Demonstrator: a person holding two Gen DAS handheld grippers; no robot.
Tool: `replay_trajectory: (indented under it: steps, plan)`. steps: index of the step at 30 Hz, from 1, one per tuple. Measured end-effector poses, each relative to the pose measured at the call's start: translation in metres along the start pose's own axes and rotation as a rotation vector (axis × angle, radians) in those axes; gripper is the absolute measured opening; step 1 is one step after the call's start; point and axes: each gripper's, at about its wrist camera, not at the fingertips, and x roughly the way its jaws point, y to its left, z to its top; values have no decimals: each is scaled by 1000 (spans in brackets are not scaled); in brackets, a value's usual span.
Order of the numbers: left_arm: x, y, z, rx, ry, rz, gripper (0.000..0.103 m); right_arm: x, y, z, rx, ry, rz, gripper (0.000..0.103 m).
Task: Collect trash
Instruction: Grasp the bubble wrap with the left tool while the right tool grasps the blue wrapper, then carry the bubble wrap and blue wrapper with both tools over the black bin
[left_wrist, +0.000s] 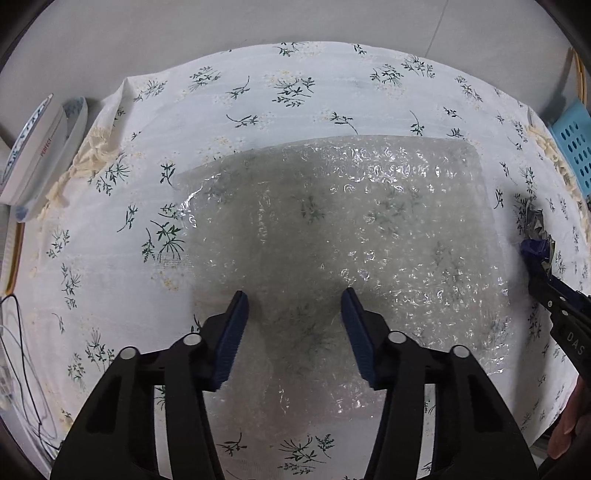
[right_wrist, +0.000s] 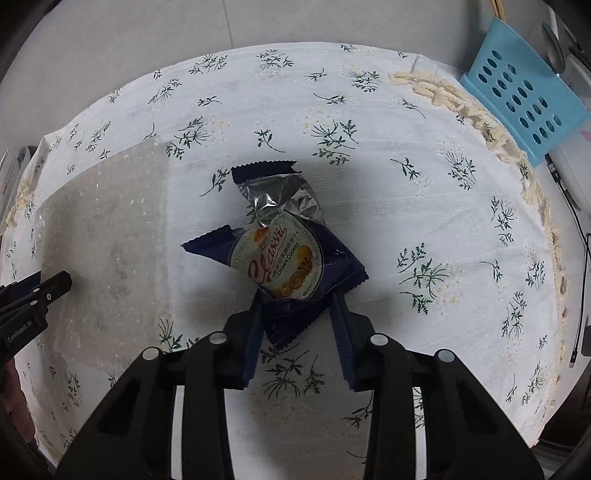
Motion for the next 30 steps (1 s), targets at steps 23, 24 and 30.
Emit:
replay_trajectory:
  steps: [23, 24, 30]
  plan:
    - [-31, 15, -24, -12, -59, -81, 8, -38, -9, -20, 85, -60, 5, 21]
    - [-35, 17, -26, -8, -65, -92, 8, -41, -9, -22, 87, -66, 9, 21]
    - [-52, 30, -34, -4, -95, -144, 7, -57, -7, -38, 92, -99, 16, 21]
